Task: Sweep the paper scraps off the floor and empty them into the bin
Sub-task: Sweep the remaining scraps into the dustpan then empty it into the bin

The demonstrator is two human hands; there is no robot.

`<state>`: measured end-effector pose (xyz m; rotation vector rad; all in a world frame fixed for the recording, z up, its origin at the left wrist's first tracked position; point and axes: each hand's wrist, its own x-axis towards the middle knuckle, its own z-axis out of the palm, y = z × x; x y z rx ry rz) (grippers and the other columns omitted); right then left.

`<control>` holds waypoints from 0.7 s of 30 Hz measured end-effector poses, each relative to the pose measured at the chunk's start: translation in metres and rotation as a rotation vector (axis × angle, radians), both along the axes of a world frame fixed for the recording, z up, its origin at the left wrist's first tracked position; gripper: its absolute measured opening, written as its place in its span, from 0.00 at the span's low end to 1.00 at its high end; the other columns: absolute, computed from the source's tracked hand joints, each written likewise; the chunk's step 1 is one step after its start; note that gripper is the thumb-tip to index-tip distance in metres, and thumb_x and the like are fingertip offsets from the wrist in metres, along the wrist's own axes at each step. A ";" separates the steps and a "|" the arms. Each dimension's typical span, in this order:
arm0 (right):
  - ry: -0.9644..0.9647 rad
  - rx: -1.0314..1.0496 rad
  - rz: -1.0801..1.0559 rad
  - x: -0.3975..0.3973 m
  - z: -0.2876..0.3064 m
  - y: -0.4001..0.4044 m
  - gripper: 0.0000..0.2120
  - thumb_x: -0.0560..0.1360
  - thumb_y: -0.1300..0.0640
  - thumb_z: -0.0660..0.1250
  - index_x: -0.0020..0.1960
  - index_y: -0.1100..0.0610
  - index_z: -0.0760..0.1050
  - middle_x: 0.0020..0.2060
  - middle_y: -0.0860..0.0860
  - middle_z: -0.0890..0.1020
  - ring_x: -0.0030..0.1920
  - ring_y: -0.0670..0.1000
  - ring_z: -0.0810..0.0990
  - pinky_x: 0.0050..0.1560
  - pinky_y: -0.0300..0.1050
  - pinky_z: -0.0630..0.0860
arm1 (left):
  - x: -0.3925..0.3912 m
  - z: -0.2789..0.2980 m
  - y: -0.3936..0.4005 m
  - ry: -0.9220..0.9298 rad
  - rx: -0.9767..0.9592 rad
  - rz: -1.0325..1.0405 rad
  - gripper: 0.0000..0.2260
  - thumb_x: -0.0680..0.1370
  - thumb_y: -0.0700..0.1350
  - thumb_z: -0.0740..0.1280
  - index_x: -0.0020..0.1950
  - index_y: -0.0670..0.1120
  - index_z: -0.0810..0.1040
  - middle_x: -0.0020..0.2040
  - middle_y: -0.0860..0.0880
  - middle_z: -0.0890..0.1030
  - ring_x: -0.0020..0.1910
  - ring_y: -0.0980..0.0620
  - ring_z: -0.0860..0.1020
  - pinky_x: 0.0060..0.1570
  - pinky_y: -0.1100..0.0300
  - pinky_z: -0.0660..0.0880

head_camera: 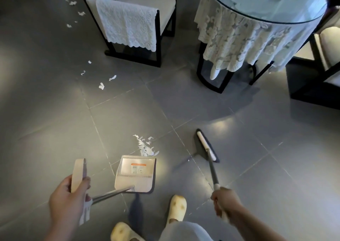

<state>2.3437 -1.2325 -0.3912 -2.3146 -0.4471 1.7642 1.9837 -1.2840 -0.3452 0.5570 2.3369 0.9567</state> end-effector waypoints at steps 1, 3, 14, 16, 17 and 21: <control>0.041 -0.007 -0.006 -0.006 0.004 -0.007 0.09 0.73 0.72 0.59 0.36 0.64 0.68 0.18 0.55 0.66 0.14 0.49 0.63 0.18 0.33 0.62 | 0.001 -0.001 0.001 -0.002 0.004 0.000 0.08 0.78 0.44 0.70 0.50 0.39 0.80 0.41 0.39 0.81 0.35 0.39 0.80 0.40 0.52 0.76; 0.115 -0.025 -0.021 -0.006 0.012 -0.012 0.08 0.73 0.72 0.59 0.36 0.65 0.69 0.20 0.56 0.67 0.14 0.49 0.63 0.17 0.32 0.61 | 0.002 -0.004 0.000 -0.001 0.015 0.010 0.08 0.78 0.44 0.69 0.51 0.39 0.80 0.42 0.39 0.81 0.36 0.41 0.79 0.42 0.51 0.76; 0.065 0.022 -0.124 0.012 0.051 -0.022 0.06 0.75 0.69 0.59 0.46 0.60 0.70 0.26 0.55 0.67 0.14 0.45 0.62 0.15 0.29 0.59 | -0.075 -0.010 -0.031 -0.060 0.093 0.005 0.06 0.78 0.43 0.69 0.49 0.41 0.80 0.43 0.41 0.81 0.38 0.40 0.80 0.39 0.54 0.74; 0.013 0.031 -0.109 -0.022 0.042 -0.030 0.06 0.75 0.72 0.59 0.42 0.63 0.69 0.26 0.56 0.66 0.12 0.46 0.62 0.15 0.29 0.59 | -0.105 -0.011 -0.042 -0.101 0.105 -0.018 0.05 0.78 0.43 0.69 0.48 0.41 0.79 0.43 0.40 0.81 0.39 0.39 0.79 0.38 0.54 0.75; 0.007 0.026 -0.128 -0.039 0.037 -0.032 0.07 0.75 0.72 0.59 0.40 0.64 0.67 0.25 0.56 0.67 0.11 0.46 0.63 0.14 0.29 0.60 | -0.122 -0.011 -0.049 -0.120 0.097 -0.029 0.04 0.78 0.43 0.70 0.47 0.42 0.79 0.42 0.40 0.80 0.39 0.39 0.79 0.37 0.54 0.75; 0.076 -0.034 -0.254 -0.112 0.012 -0.040 0.12 0.76 0.70 0.57 0.35 0.60 0.64 0.14 0.53 0.66 0.10 0.45 0.62 0.13 0.28 0.61 | -0.197 -0.015 -0.072 -0.158 0.102 -0.056 0.03 0.77 0.40 0.71 0.48 0.42 0.80 0.39 0.40 0.81 0.32 0.42 0.77 0.38 0.52 0.77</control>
